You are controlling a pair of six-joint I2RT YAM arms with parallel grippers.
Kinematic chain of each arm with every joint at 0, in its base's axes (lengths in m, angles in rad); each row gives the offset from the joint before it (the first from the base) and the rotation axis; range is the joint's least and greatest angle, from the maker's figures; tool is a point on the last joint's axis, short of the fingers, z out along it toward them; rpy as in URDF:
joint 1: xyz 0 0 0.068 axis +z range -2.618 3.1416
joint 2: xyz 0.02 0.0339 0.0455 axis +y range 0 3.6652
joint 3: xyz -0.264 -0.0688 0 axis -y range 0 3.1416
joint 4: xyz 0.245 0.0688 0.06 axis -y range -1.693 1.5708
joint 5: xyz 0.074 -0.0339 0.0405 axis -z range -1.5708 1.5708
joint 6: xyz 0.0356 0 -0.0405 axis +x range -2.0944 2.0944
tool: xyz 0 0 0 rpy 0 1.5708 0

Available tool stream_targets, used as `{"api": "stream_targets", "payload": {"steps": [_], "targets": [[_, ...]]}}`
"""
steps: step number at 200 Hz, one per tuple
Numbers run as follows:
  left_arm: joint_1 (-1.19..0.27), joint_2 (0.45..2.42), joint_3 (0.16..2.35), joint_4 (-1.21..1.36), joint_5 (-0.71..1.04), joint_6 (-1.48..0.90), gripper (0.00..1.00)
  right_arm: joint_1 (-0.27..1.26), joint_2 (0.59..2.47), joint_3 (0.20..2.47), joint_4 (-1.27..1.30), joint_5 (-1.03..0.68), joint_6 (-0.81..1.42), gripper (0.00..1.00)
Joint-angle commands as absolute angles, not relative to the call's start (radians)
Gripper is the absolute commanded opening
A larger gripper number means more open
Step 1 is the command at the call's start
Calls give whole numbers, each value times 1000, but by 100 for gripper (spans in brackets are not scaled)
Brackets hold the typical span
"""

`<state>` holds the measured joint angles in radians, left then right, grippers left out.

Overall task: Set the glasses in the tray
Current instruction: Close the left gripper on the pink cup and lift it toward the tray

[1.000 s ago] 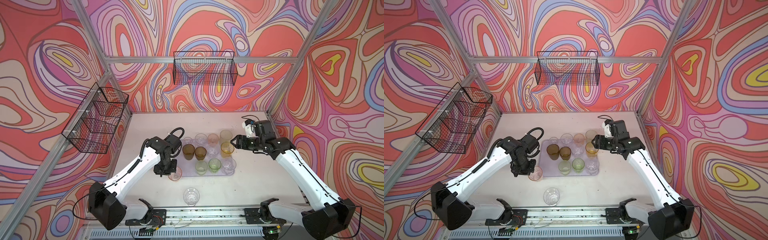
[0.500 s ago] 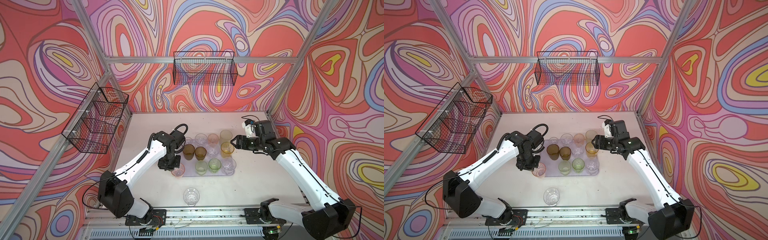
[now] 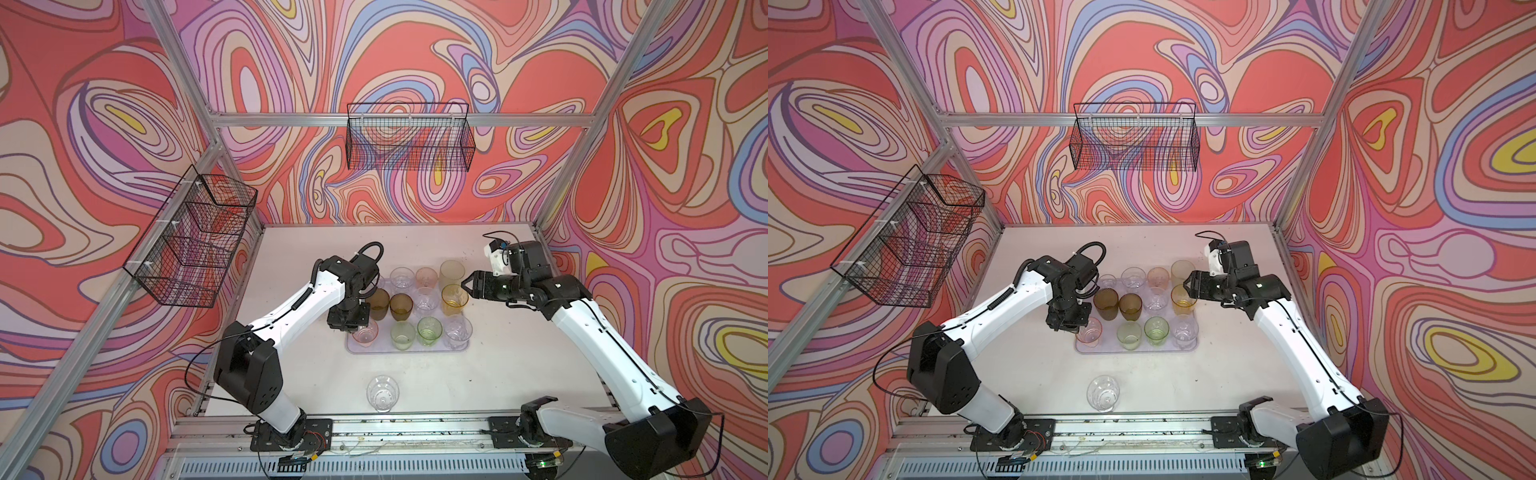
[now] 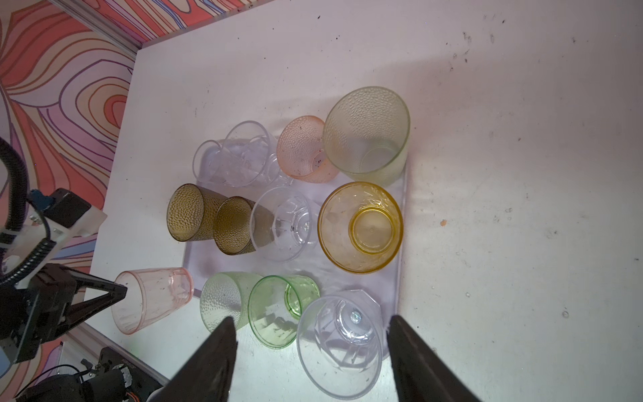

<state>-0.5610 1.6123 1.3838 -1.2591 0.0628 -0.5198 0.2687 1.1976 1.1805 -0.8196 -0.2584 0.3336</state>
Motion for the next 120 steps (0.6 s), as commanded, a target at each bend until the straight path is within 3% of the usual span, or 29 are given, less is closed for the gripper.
{"api": "stream_targets", "payload": {"steps": [1,120], "targets": [[-554,1641,1417,-1240,89,-527,0,265,1175,1192,-826,-255,323,71],[-554,1703,1346,-1131,138,-581,1,265,1177,1186,-831,-247,314,70]]}}
